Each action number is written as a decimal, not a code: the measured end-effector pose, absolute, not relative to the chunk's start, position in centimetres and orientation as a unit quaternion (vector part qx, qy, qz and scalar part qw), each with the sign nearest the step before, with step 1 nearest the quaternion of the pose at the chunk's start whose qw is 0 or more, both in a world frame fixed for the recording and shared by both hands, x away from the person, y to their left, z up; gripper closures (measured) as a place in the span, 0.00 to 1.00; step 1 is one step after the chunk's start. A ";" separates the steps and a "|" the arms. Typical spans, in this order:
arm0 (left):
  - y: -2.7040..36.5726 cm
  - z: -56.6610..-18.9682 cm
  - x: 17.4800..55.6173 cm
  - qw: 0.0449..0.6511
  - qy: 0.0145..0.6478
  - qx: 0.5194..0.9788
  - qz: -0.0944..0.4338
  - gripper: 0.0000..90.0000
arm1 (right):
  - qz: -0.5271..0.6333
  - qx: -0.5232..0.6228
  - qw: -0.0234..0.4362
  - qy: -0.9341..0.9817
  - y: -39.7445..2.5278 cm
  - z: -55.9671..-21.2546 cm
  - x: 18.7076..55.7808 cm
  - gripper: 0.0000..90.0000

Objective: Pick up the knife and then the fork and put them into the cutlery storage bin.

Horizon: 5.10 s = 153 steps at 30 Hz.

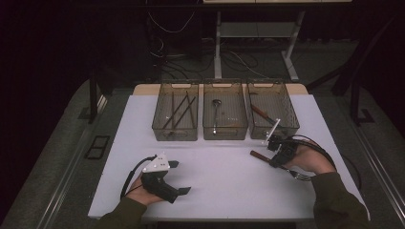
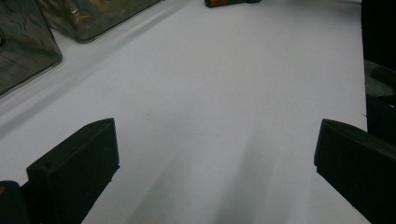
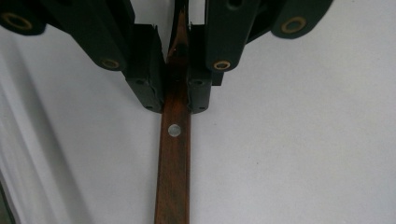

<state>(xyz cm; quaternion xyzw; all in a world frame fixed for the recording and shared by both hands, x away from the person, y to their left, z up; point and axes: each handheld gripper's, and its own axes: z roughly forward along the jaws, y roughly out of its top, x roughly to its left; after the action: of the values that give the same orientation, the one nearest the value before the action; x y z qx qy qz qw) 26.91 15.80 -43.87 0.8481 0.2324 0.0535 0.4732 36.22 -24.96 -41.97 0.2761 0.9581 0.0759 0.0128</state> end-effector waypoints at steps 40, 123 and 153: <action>15.7 -43.8 26.8 0.475 0.226 0.849 0.054 0.00 | 0.360 0.349 0.054 0.863 -32.0 -37.8 34.9 0.86; 15.8 -43.8 26.9 0.484 0.228 0.843 0.052 0.00 | 0.266 0.478 0.140 0.826 -28.4 -38.6 48.7 0.71; 16.1 -43.8 27.9 0.481 0.232 0.843 0.066 0.00 | 0.398 0.458 0.151 0.781 -30.3 -36.0 43.4 0.22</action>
<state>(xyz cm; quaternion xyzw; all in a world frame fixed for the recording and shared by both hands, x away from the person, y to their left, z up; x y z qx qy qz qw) 27.88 16.14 -43.79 0.8428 0.2316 0.0655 0.4814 43.44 -30.26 -35.99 0.4581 0.7806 0.3975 0.1510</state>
